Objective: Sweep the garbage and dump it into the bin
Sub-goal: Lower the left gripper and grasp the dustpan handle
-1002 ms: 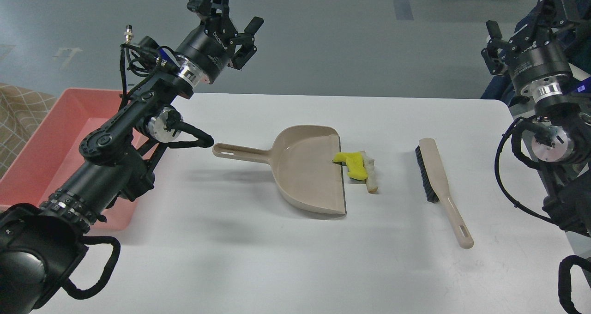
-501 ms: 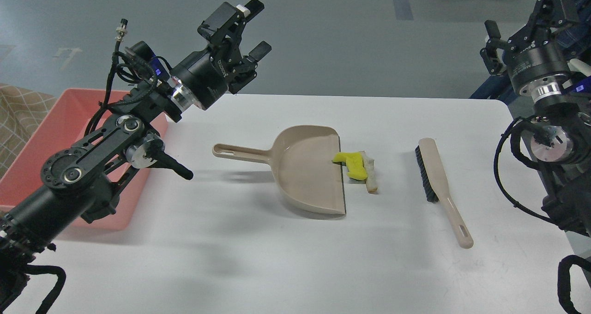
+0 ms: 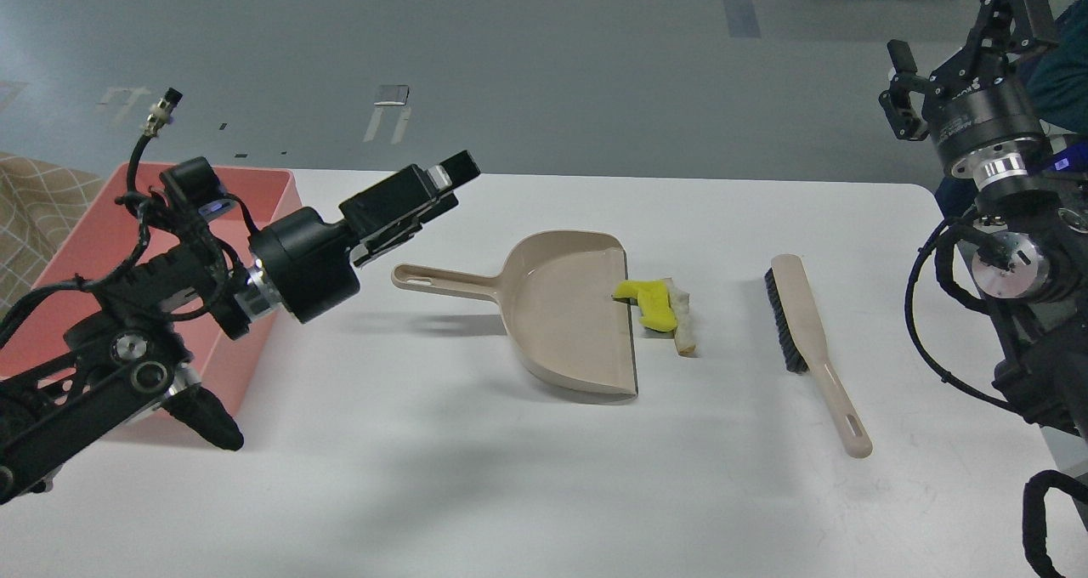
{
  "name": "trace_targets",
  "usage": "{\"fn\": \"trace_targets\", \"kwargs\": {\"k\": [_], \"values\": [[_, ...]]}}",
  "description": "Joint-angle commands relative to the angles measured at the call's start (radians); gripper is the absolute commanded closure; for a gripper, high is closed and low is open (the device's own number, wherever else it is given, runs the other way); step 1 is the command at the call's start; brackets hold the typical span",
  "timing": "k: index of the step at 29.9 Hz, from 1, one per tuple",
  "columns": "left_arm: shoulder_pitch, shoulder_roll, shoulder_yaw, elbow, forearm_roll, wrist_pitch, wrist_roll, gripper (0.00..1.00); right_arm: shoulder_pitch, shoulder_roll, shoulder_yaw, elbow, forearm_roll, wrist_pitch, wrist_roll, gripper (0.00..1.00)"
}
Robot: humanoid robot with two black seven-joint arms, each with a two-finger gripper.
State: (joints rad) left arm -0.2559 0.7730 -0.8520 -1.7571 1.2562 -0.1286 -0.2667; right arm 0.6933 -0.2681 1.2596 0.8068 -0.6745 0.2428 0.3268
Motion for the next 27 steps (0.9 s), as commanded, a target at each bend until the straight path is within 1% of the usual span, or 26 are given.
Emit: {"fn": "trace_targets", "kwargs": {"k": [1, 7, 11, 16, 19, 24, 27], "values": [[0.053, -0.004, 0.007, -0.005, 0.081, 0.015, 0.0, 0.01, 0.0, 0.003, 0.0, 0.0, 0.0, 0.0, 0.0, 0.0], [0.11, -0.06, 0.016, 0.014, 0.212, 0.021, 0.0, 0.01, -0.001, 0.003, 0.0, -0.001, 0.0, 0.0, 0.0, 0.0], [0.135, -0.135, 0.022, 0.112, 0.244, 0.024, 0.004, 0.01, -0.003, 0.003, 0.0, -0.001, 0.0, 0.0, 0.0, 0.0], [0.136, -0.204, 0.021, 0.217, 0.244, 0.026, 0.007, 0.01, -0.008, 0.003, 0.0, -0.001, 0.0, 0.0, 0.0, 0.0], [0.133, -0.23, 0.021, 0.293, 0.242, 0.041, 0.007, 0.01, -0.008, 0.003, 0.0, -0.001, 0.0, 0.0, 0.0, 0.0], [0.132, -0.259, 0.021, 0.353, 0.241, 0.05, 0.011, 0.01, -0.003, 0.003, 0.0, -0.001, 0.0, -0.007, 0.0, 0.0], [0.127, -0.276, 0.021, 0.381, 0.239, 0.06, 0.02, 0.01, -0.003, 0.003, 0.0, -0.001, 0.0, -0.01, 0.0, 0.0]]}}
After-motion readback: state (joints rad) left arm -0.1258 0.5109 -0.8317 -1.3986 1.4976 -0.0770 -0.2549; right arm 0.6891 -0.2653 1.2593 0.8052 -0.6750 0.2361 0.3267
